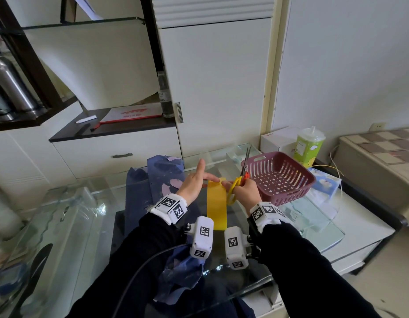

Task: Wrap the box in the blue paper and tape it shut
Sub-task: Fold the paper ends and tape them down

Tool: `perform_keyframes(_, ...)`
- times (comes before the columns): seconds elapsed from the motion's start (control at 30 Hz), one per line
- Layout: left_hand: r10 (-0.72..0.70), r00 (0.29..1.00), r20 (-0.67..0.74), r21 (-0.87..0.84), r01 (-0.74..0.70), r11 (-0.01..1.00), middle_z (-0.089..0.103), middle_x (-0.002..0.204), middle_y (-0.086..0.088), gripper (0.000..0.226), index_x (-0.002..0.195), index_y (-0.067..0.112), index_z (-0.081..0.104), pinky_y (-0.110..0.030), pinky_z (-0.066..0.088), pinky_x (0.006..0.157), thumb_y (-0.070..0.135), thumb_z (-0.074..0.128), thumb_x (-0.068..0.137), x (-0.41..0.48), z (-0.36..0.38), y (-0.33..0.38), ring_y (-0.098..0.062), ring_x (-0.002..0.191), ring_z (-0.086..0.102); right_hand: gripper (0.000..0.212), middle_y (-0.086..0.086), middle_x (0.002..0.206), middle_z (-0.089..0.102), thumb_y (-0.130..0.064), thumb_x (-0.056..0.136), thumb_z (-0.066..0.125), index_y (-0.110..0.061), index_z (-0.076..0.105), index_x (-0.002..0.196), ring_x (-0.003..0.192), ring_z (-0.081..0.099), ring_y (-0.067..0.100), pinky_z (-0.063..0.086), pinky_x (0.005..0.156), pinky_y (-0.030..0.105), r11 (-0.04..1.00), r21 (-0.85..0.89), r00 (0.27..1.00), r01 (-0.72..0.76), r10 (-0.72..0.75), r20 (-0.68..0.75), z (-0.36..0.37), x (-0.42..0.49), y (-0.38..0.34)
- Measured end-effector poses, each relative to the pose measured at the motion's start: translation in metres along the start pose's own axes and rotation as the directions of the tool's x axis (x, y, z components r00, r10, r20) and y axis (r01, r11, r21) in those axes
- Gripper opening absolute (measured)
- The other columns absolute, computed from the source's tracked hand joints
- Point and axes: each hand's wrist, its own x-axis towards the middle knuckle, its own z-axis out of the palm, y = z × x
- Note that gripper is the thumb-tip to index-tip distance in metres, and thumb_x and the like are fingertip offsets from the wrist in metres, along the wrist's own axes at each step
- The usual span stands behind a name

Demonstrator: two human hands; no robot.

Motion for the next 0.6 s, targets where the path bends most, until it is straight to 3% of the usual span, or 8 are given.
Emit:
perform_keyframes(0.1, -0.010, 1.000, -0.012, 0.029, 0.011, 1.000, 0.057, 0.132, -0.008, 0.081, 0.082, 0.028, 0.074, -0.052, 0.028, 0.112, 0.062, 0.002, 0.093, 0.001, 0.002, -0.001, -0.027, 0.123, 0.049, 0.027, 0.013, 0.071, 0.058, -0.018, 0.079, 0.074, -0.008, 0.054, 0.063, 0.074, 0.061, 0.025, 0.052, 0.084, 0.043, 0.999, -0.012, 0.999, -0.038, 0.038, -0.014, 0.000, 0.000, 0.006)
perform_keyframes(0.17, -0.013, 1.000, -0.025, 0.029, 0.014, 0.999, 0.056, 0.134, -0.009, 0.079, 0.080, 0.028, 0.074, -0.052, 0.029, 0.112, 0.061, 0.003, 0.094, 0.000, 0.005, -0.001, -0.027, 0.123, 0.048, 0.033, 0.006, 0.064, 0.055, -0.020, 0.078, 0.074, -0.014, 0.048, 0.058, 0.071, 0.058, 0.023, 0.051, 0.081, 0.041, 0.999, -0.030, 0.999, -0.036, 0.036, -0.025, 0.000, -0.001, 0.007)
perform_keyframes(0.23, -0.014, 0.999, -0.040, 0.036, 0.016, 0.999, 0.056, 0.133, -0.008, 0.078, 0.077, 0.030, 0.073, -0.052, 0.030, 0.111, 0.062, 0.004, 0.093, -0.001, 0.007, -0.001, -0.026, 0.121, 0.050, 0.025, 0.011, 0.072, 0.065, -0.022, 0.076, 0.075, -0.004, 0.059, 0.068, 0.077, 0.064, 0.026, 0.053, 0.087, 0.043, 0.999, -0.037, 1.000, -0.018, 0.017, -0.018, 0.000, -0.002, 0.008)
perform_keyframes(0.33, -0.037, 0.998, -0.046, 0.045, 0.039, 0.998, 0.054, 0.136, -0.008, 0.078, 0.077, 0.030, 0.073, -0.052, 0.029, 0.110, 0.063, 0.004, 0.093, -0.004, 0.009, 0.000, -0.027, 0.119, 0.050, 0.038, 0.020, 0.095, 0.070, -0.020, 0.073, 0.076, 0.006, 0.064, 0.098, 0.094, 0.067, 0.033, 0.052, 0.091, 0.051, 0.998, -0.061, 1.000, -0.010, 0.009, -0.017, 0.000, -0.002, 0.009)
perform_keyframes(0.53, -0.033, 0.998, -0.056, 0.006, 0.034, 0.999, 0.052, 0.137, -0.009, 0.075, 0.071, 0.028, 0.072, -0.047, 0.035, 0.109, 0.060, 0.008, 0.095, -0.009, 0.017, 0.005, -0.024, 0.120, 0.050, 0.018, 0.021, 0.097, 0.069, -0.003, 0.075, 0.072, -0.005, 0.067, 0.092, 0.096, 0.066, 0.036, 0.053, 0.089, 0.051, 0.997, -0.069, 0.999, 0.040, -0.042, -0.025, -0.004, -0.007, 0.001)
perform_keyframes(0.6, -0.039, 0.998, -0.056, -0.024, 0.038, 0.999, 0.060, 0.127, -0.009, 0.077, 0.072, 0.025, 0.074, -0.043, 0.040, 0.106, 0.060, 0.010, 0.095, -0.010, 0.019, 0.007, -0.023, 0.114, 0.054, 0.020, 0.030, 0.100, 0.065, 0.003, 0.074, 0.068, 0.006, 0.064, 0.093, 0.097, 0.062, 0.044, 0.052, 0.087, 0.054, 0.993, -0.095, 0.996, 0.074, -0.077, -0.033, -0.003, -0.005, -0.002)
